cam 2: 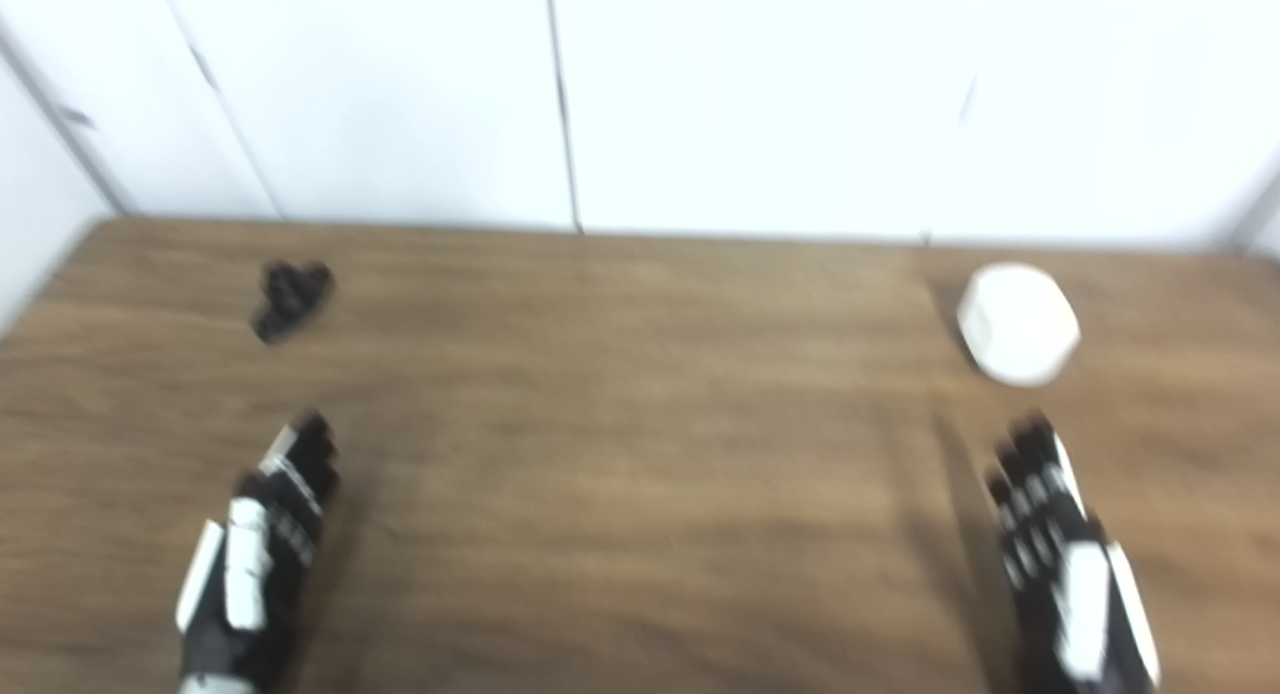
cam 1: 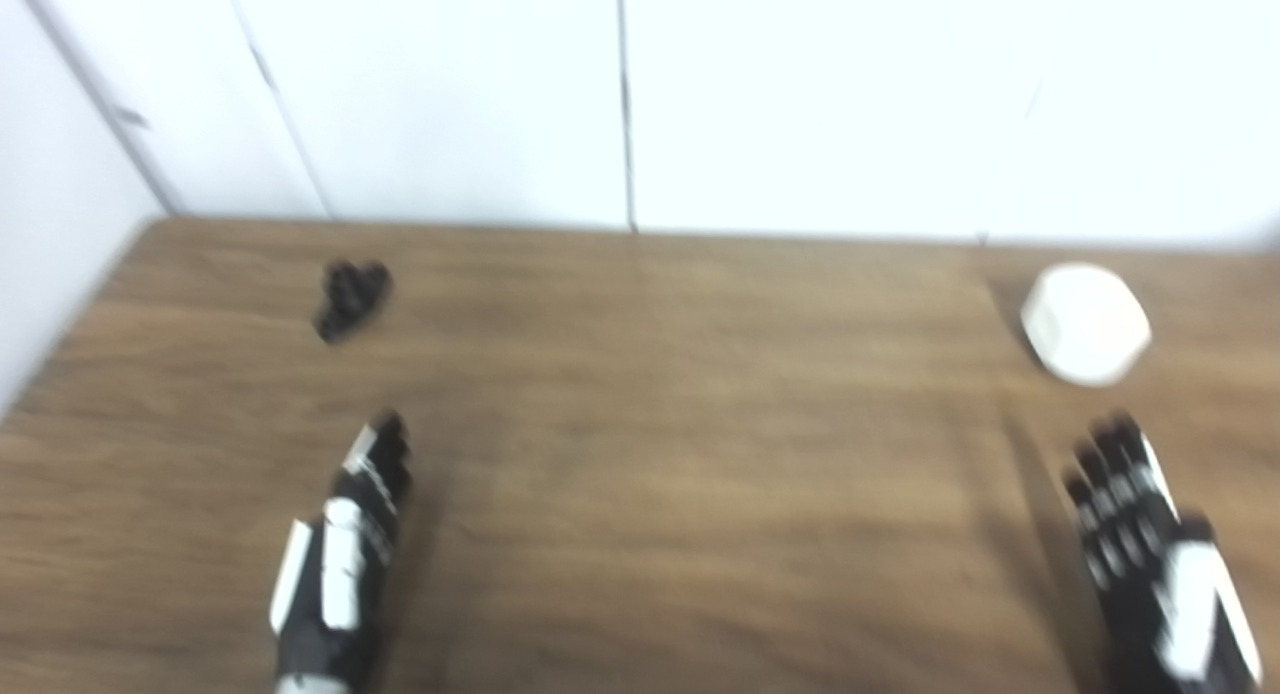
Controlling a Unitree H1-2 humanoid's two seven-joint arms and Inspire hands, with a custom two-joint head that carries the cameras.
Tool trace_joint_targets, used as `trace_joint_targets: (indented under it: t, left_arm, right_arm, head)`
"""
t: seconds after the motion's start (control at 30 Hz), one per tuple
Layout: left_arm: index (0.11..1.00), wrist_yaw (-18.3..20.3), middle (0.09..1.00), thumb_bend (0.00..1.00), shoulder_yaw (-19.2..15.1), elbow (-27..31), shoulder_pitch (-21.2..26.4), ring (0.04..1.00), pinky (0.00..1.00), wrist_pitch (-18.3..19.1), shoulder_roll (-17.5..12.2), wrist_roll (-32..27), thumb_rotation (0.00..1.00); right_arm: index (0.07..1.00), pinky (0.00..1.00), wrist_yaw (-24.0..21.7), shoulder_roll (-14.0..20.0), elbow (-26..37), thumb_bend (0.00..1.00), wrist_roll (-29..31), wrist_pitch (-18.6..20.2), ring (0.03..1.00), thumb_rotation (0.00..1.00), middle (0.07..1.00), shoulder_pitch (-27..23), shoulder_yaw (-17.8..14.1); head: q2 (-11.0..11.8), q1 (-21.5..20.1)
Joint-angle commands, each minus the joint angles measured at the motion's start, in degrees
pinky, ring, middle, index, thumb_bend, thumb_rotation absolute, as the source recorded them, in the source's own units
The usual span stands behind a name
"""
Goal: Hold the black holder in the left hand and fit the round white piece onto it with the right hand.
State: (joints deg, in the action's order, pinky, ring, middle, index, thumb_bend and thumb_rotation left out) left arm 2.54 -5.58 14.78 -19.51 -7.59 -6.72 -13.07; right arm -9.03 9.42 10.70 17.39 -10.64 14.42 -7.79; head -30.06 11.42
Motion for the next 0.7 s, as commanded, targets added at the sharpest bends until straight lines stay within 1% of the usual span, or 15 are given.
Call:
trace_joint_targets:
  t: [0.0, 0.1, 0.13, 0.33, 0.5, 0.67]
  left_arm:
    - [0.922, -0.26, 0.959, 0.49, 0.86, -1.35, -0.34, 0.981, 1.00, -2.16, 2.93, 1.00, 1.00]
    - [0.912, -0.72, 0.949, 0.48, 1.40, -2.54, -0.34, 0.971, 1.00, -3.26, 3.60, 1.92, 1.00]
    - [0.910, -0.76, 0.951, 0.47, 1.61, -2.82, -0.32, 0.972, 1.00, -3.47, 3.66, 2.13, 1.00]
    - [0.901, -1.36, 0.949, 0.46, 2.50, -3.98, 0.06, 0.970, 1.00, -4.27, 3.93, 3.63, 0.99]
    - [0.909, -2.32, 0.951, 0.44, 3.01, -4.07, 0.01, 0.970, 1.00, -4.36, 3.97, 4.97, 0.98]
    - [0.899, -3.35, 0.940, 0.42, 3.17, -4.15, -0.03, 0.959, 1.00, -5.14, 4.25, 6.42, 0.89]
  right_arm:
    - [1.000, 1.00, -1.32, 0.92, -6.24, 0.62, 0.85, -1.95, 1.000, 1.00, 1.000, 0.27, -0.78]
    - [1.000, 1.00, -2.17, 1.22, -7.93, 0.63, 1.75, -2.41, 1.000, 1.00, 1.000, -0.08, -1.05]
    - [1.000, 1.00, -2.22, 1.35, -8.18, 0.65, 1.57, -2.31, 1.000, 1.00, 1.000, -0.13, -1.07]
    - [1.000, 1.00, -2.80, 1.84, -10.47, 0.70, 0.62, -3.73, 1.000, 1.00, 1.000, -0.77, -1.07]
    - [1.000, 1.00, -3.52, 1.93, -11.00, 0.72, 1.46, -3.69, 1.000, 1.00, 1.000, -1.07, -1.32]
    - [1.000, 1.00, -3.57, 1.91, -10.46, 0.73, 1.27, -3.87, 1.000, 1.00, 1.000, -0.92, -1.64]
  head:
    - [1.19, 1.26]
    - [2.97, 2.84]
    - [3.37, 3.20]
    - [4.87, 4.38]
    - [4.92, 4.44]
    - [4.05, 3.97]
